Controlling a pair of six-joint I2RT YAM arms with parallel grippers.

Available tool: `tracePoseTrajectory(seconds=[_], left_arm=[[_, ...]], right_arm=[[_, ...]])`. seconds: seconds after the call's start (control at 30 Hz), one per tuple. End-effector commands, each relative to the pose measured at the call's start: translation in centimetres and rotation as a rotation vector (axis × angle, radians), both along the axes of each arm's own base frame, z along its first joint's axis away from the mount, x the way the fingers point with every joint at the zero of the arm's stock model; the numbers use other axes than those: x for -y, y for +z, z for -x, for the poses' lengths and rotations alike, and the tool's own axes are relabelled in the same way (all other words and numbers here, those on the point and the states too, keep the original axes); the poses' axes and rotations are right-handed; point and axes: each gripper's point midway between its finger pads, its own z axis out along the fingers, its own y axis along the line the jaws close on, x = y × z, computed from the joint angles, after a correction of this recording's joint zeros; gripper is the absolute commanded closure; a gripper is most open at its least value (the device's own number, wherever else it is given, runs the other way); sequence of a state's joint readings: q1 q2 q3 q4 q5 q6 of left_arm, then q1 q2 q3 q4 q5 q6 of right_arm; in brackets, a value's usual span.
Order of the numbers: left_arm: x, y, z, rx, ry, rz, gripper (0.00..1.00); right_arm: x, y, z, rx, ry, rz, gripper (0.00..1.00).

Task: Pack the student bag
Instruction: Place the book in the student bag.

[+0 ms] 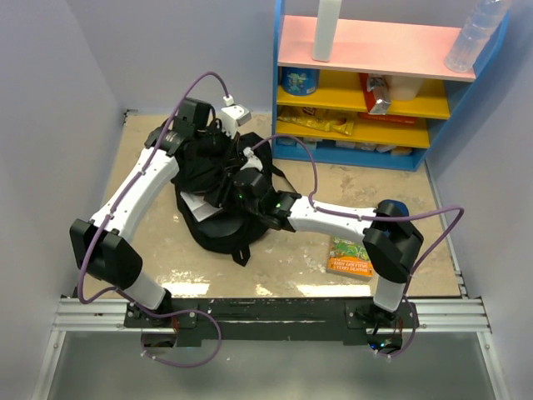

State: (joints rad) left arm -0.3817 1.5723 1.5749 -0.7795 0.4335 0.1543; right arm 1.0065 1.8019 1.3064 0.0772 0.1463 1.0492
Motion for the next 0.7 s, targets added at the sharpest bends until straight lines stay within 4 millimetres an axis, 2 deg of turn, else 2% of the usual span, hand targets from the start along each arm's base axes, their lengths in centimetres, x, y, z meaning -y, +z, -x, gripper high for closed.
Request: tracePoseTrajectory(seconds=[0.0, 0.1, 0.13, 0.2, 0.23, 0.27, 0.3, 0.33, 0.37, 0.43, 0.5, 0.57, 0.6, 0.67], left_arm=[[1.8, 5.1, -0.1, 0.101, -0.039, 0.118, 1.0], [1.7, 5.6, 0.0, 0.111, -0.041, 0.122, 1.0], [1.7, 5.6, 0.0, 0.113, -0.041, 0.123, 1.0], [1.9, 5.7, 0.0, 0.109, -0.043, 0.134, 1.0], [2.0, 5.7, -0.1, 0.103, -0.044, 0.138, 1.0], [2.1, 5.8, -0.1, 0.103, -0.045, 0.143, 1.0], [2.3, 5.9, 0.0, 0.097, -0.05, 0.149, 1.0], [2.4, 5.8, 0.0, 0.089, -0.049, 0.151, 1.0], [2.5, 6.1, 0.0, 0.094, -0.051, 0.156, 1.0], [2.6, 6.3, 0.1, 0.088, -0.056, 0.16, 1.0], [2.8, 6.6, 0.4, 0.089, -0.074, 0.171, 1.0], [2.9, 6.8, 0.6, 0.089, -0.085, 0.18, 1.0], [3.1, 6.9, 0.8, 0.085, -0.097, 0.189, 1.0], [3.2, 6.9, 0.7, 0.078, -0.101, 0.195, 1.0]], right_arm=[[-0.3, 5.2, -3.3, 0.155, -0.045, -0.097, 0.52], [0.3, 4.0, -3.0, 0.144, -0.033, -0.055, 0.51], [0.3, 2.7, -2.8, 0.126, -0.025, -0.039, 0.51], [-0.1, 1.4, -2.4, 0.1, 0.0, -0.035, 0.51], [-0.8, 0.8, -1.6, 0.087, 0.016, -0.027, 0.51], [-1.5, -1.4, -1.3, 0.051, 0.039, -0.002, 0.5], [-2.1, -2.3, -1.0, 0.032, 0.06, 0.011, 0.48], [-3.0, -2.3, -1.0, 0.021, 0.083, 0.007, 0.47], [-3.6, -4.5, -1.1, -0.005, 0.104, 0.037, 0.46], [-4.8, -4.0, -1.1, 0.008, 0.149, 0.027, 0.45], [-5.2, -3.3, -1.4, 0.037, 0.168, 0.032, 0.43], [-4.8, -2.5, -1.4, 0.067, 0.168, 0.037, 0.36], [-4.6, -1.2, -1.1, 0.087, 0.183, 0.016, 0.34], [-3.5, -1.1, -1.0, 0.105, 0.167, 0.048, 0.31]])
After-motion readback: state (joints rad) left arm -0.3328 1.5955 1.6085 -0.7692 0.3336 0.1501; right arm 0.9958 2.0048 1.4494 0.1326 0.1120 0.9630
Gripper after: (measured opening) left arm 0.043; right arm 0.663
